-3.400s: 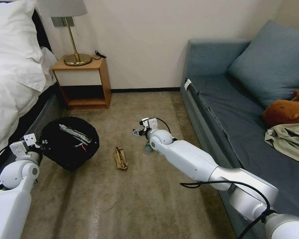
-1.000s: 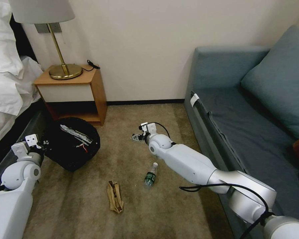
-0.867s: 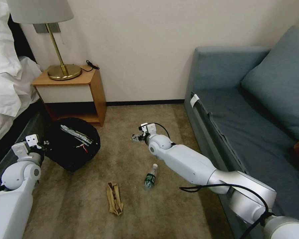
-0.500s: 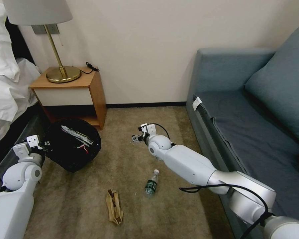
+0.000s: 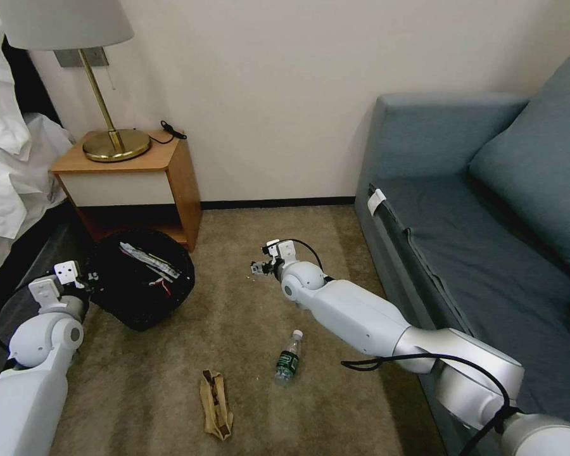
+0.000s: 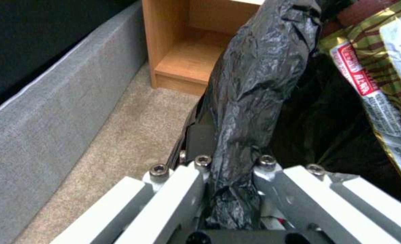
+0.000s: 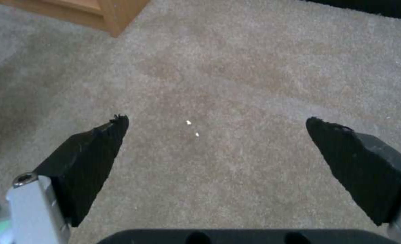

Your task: Pick up the trash bin, then pick up the garbage on the floor and place it into the trash bin.

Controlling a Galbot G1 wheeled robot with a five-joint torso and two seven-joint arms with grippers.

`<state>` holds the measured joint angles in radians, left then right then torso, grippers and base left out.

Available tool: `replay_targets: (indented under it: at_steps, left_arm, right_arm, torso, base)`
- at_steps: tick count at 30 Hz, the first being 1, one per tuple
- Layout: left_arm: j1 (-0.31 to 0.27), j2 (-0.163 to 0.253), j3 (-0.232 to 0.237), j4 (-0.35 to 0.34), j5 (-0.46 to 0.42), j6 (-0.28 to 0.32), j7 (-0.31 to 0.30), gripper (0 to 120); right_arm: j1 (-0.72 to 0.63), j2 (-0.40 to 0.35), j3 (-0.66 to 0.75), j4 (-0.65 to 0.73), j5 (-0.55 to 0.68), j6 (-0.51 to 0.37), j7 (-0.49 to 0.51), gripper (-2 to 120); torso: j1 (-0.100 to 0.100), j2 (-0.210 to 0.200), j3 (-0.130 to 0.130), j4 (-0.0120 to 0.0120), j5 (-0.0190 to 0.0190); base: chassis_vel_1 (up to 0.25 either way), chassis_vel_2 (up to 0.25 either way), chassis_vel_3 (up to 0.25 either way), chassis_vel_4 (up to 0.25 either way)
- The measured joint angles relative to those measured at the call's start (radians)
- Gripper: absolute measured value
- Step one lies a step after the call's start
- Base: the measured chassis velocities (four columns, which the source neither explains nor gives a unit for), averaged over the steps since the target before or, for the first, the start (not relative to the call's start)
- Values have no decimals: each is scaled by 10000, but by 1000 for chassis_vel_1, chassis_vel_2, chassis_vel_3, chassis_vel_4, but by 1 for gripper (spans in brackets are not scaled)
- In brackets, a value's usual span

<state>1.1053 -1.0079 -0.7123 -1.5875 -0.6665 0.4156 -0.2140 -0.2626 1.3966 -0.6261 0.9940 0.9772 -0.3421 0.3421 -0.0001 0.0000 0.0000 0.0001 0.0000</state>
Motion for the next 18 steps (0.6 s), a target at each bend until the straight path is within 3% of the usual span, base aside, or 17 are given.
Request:
replay_targets:
  at_steps: [10,12,18]
  left_arm:
    - [57,9,95,-35,122,-30,-10,2]
    - [64,-5,134,-107,159,-30,-47,2]
    - [92,-74,132,-265,174,45,-134,2]
  right_arm:
    - [190,-258,-762,580,826,-1476,-14,100]
    - [280,-257,-975,1031,1489,-2333,0,100]
    - [575,-277,-1489,1657,2572,-3194,2,100]
  torso:
    - [0,0,0,-2,-1]
    - [0,0,0,-1,-1]
    - [0,0,0,-1,-1]
  base:
    - [0,0,0,0]
    - [0,0,0,0]
    - [0,0,0,0]
